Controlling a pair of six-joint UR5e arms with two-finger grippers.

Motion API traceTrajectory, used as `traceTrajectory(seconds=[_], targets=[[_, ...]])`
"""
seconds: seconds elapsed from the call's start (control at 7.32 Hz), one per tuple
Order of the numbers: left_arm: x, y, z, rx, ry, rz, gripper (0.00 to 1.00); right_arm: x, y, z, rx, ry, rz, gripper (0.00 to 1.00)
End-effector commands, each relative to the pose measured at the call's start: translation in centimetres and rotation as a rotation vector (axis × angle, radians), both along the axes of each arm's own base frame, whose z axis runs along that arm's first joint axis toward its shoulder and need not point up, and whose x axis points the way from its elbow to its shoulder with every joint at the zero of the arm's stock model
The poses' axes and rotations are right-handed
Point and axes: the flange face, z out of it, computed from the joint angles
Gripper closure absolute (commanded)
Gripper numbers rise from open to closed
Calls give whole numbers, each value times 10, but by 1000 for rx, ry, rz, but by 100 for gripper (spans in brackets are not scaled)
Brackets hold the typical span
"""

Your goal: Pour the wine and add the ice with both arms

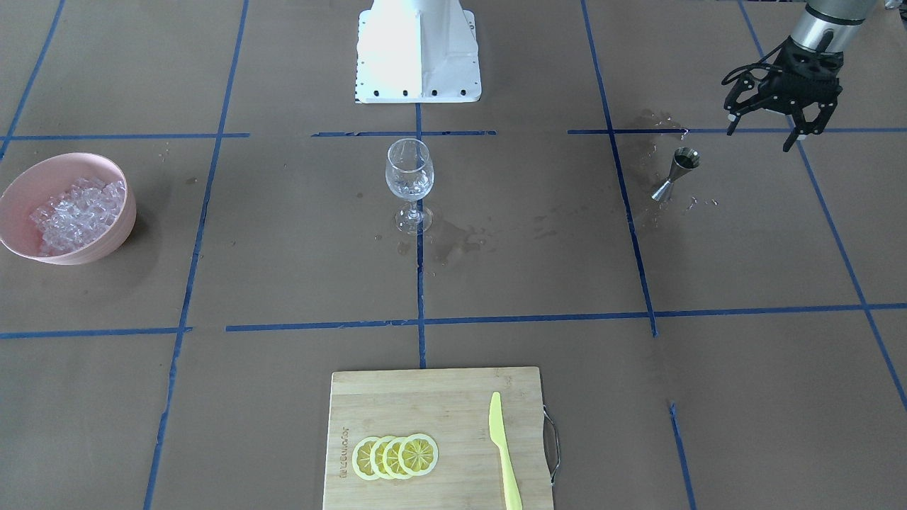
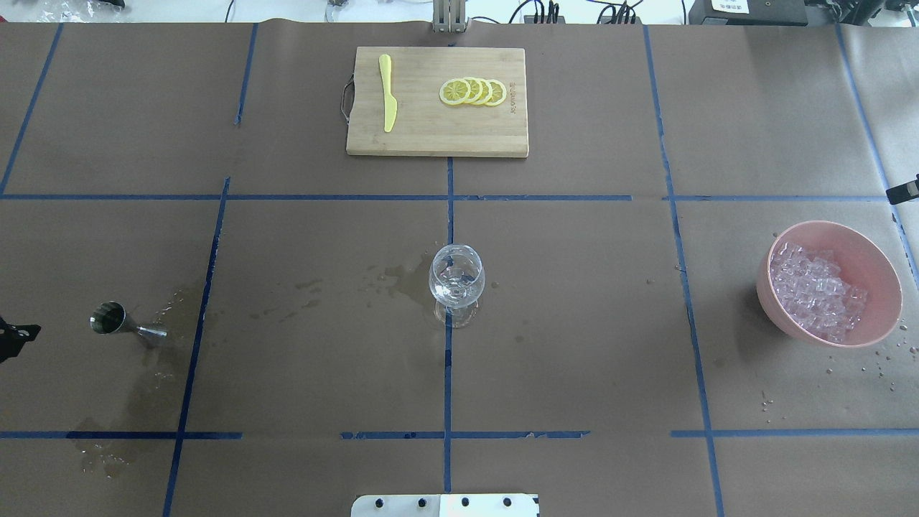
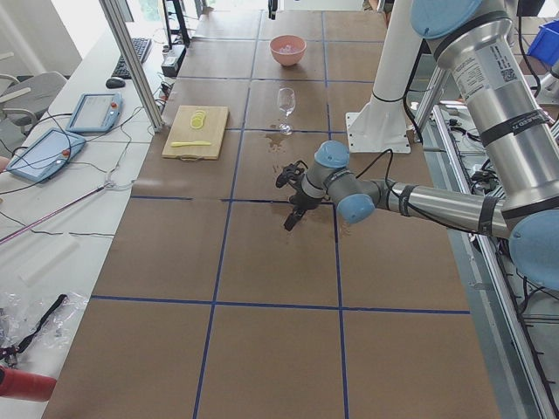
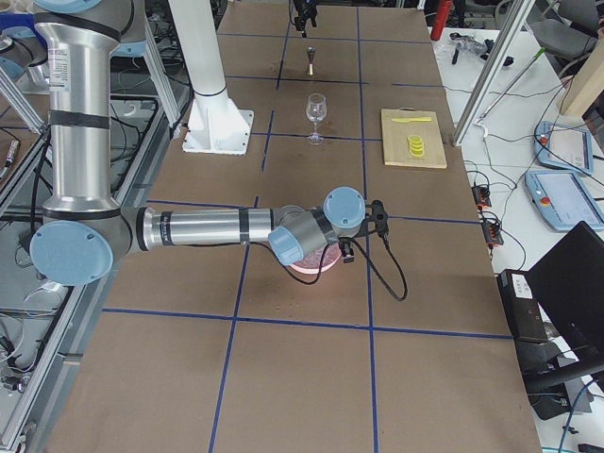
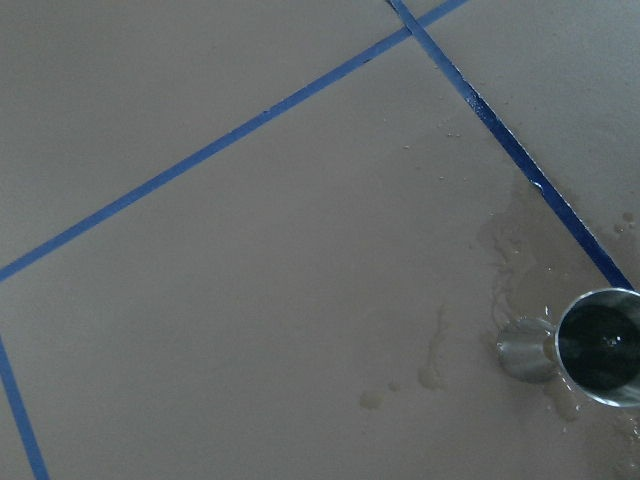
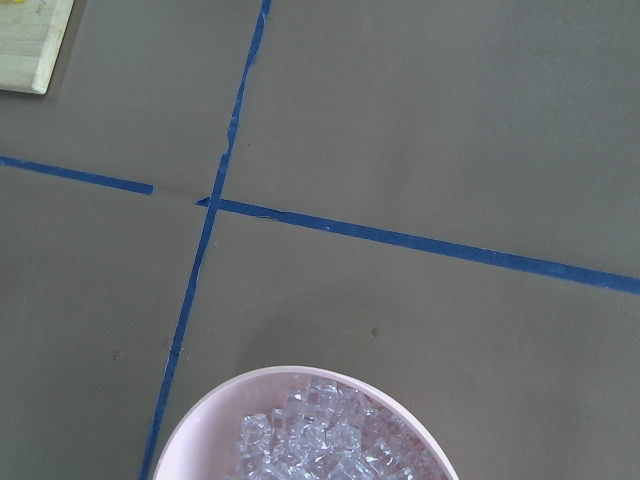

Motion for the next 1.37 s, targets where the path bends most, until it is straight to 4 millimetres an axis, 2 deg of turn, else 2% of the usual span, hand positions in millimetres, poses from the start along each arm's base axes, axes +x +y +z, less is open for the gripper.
traceTrajectory(seconds=[0.0,0.14,0.27,0.41,0.55,0.68,1.09,1.23], targets=[[29,26,14,-10,2,-8,0,-1,0,3,-9,1,-2,0],[56,39,23,-23,54,-27,0,-1,1,3,-11,0,-2,0],[69,50,27,-19,110,-47,0,-1,1,3,-11,0,-2,0],[71,51,20,-16,167,-81,0,-1,1,3,-11,0,-2,0],[99,58,18,-29,204,-120,1,1,8,11,-23,-1,-4,0],[128,70,30,7,196,-167,1,1,11,14,-31,-1,-4,0],[130,68,27,29,256,-354,0,1,11,13,-26,-2,-4,0],[132,70,26,32,285,-421,3,1,11,13,-26,-2,-4,0]])
